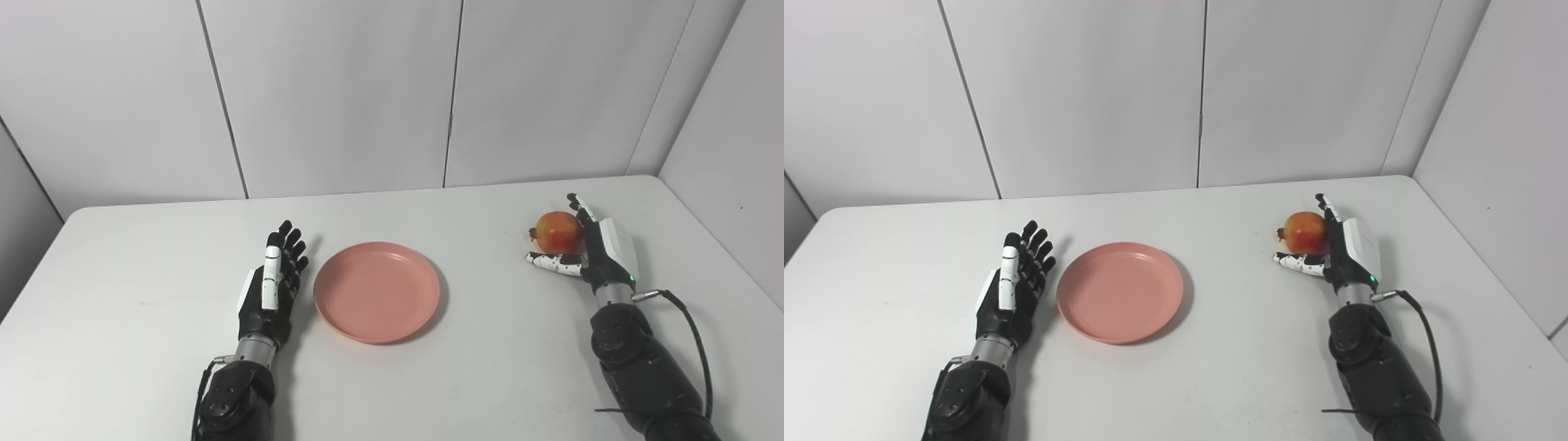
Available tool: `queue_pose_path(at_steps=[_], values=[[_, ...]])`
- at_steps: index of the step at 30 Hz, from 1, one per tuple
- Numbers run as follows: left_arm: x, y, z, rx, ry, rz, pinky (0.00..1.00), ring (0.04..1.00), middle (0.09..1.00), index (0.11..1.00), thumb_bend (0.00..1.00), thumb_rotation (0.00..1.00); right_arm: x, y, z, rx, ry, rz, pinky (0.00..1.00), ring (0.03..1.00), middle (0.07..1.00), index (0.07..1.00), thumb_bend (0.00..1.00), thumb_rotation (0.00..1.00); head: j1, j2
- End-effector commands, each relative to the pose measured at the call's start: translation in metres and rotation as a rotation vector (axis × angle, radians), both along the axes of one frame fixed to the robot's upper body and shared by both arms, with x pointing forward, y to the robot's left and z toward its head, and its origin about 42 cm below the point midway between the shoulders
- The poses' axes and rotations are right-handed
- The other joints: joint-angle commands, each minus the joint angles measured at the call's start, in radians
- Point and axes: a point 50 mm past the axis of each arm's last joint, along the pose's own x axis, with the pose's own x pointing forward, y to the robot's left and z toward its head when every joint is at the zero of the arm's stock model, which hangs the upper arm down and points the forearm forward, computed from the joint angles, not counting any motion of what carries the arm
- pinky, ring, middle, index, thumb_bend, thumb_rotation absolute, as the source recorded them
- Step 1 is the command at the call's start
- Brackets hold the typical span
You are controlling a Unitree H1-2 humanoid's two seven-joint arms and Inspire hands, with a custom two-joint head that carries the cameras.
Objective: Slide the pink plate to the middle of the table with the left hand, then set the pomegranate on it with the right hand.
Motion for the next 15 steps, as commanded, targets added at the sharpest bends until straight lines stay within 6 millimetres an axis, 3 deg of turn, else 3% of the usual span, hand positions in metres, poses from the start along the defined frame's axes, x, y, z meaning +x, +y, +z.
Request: queue_pose_path(at_steps=[1,9,10,11,12,15], values=[[0.004,-0.0003,0.0119,0.005,-0.042,-0.009,0.99,1.0,1.0,1.0,0.59,1.0,0.0197,0.0058,0.036,-0.019,-0.169,0.012,0.71,0.79,0.813,0.821,0.73,0.11,0.001,0.002],[0.0037,0.0005,0.0117,0.008,-0.046,-0.018,0.99,1.0,1.0,1.0,0.59,1.0,0.0214,0.0082,0.0361,-0.014,-0.263,-0.047,0.58,0.68,0.712,0.717,0.62,0.01,0.0,0.004],[0.0039,0.0006,0.0115,0.01,-0.044,-0.019,1.0,1.0,1.0,1.0,0.6,1.0,0.021,0.0084,0.0361,-0.011,-0.275,-0.05,0.55,0.641,0.68,0.698,0.6,0.0,0.0,0.004],[0.0041,0.0006,0.0116,0.011,-0.042,-0.019,1.0,1.0,1.0,1.0,0.6,1.0,0.0205,0.0083,0.0361,-0.02,-0.289,-0.053,0.52,0.61,0.652,0.6,0.55,0.06,0.0,0.004],[0.0043,0.0005,0.0115,0.011,-0.041,-0.018,0.99,1.0,1.0,1.0,0.6,1.0,0.0202,0.0081,0.036,-0.029,-0.299,-0.055,0.47,0.561,0.544,0.557,0.53,0.02,0.0,0.003],[0.0043,-0.0002,0.0116,0.012,-0.041,-0.017,0.99,1.0,1.0,1.0,0.61,1.0,0.0197,0.0078,0.0357,-0.035,-0.313,-0.058,0.41,0.507,0.469,0.536,0.52,0.0,0.001,0.003]])
